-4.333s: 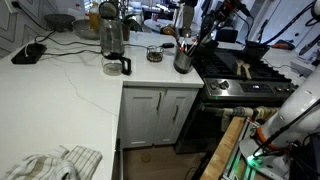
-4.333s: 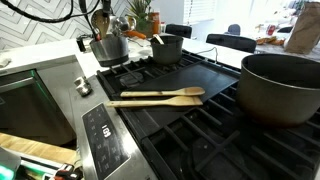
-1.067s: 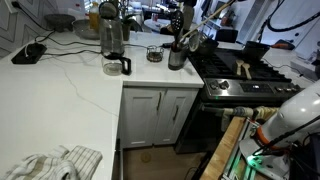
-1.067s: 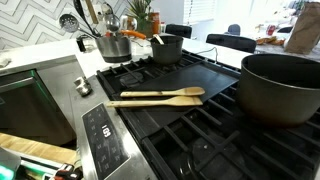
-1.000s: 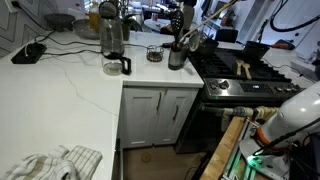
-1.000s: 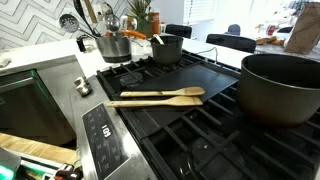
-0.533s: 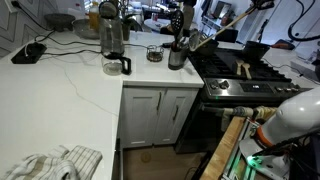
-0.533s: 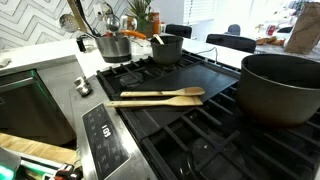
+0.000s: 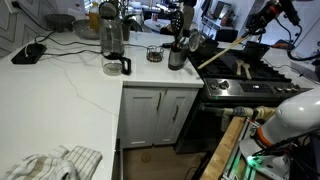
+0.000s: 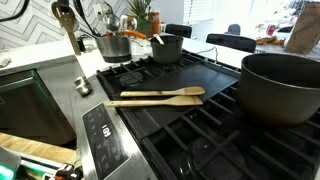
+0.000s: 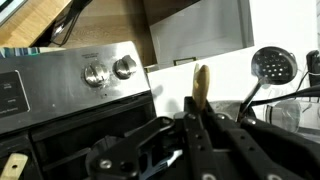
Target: Remove the wooden spoon from the silver container
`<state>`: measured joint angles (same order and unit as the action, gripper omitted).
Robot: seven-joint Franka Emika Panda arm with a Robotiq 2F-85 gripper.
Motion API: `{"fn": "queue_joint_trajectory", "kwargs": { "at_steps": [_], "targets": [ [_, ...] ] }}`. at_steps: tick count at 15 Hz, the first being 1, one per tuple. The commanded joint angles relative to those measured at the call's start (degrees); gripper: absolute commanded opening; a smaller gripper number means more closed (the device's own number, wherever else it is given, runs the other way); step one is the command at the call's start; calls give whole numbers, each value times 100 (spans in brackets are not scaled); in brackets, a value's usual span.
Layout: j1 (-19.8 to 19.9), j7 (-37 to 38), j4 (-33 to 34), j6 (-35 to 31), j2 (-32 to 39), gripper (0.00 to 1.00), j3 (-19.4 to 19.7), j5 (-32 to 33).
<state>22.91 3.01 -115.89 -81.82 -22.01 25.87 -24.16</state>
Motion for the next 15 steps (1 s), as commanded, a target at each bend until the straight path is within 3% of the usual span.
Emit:
{"fn": "queue_joint_trajectory", "kwargs": {
  "at_steps": [1,4,5,9,10,15],
  "targets": [
    [-34,86,-593,-1007,73,2,-167,-456],
    [-239,35,-935,-1891,234,2,-378,-976],
    [-155,18,-703,-1514,198,7,-296,-682],
    [-256,17,-845,-1804,310,7,-417,-848],
    [-253,17,-845,-1804,302,2,-411,-850],
    [-496,-533,-1074,-1910,347,2,-548,-934]
  ]
}}
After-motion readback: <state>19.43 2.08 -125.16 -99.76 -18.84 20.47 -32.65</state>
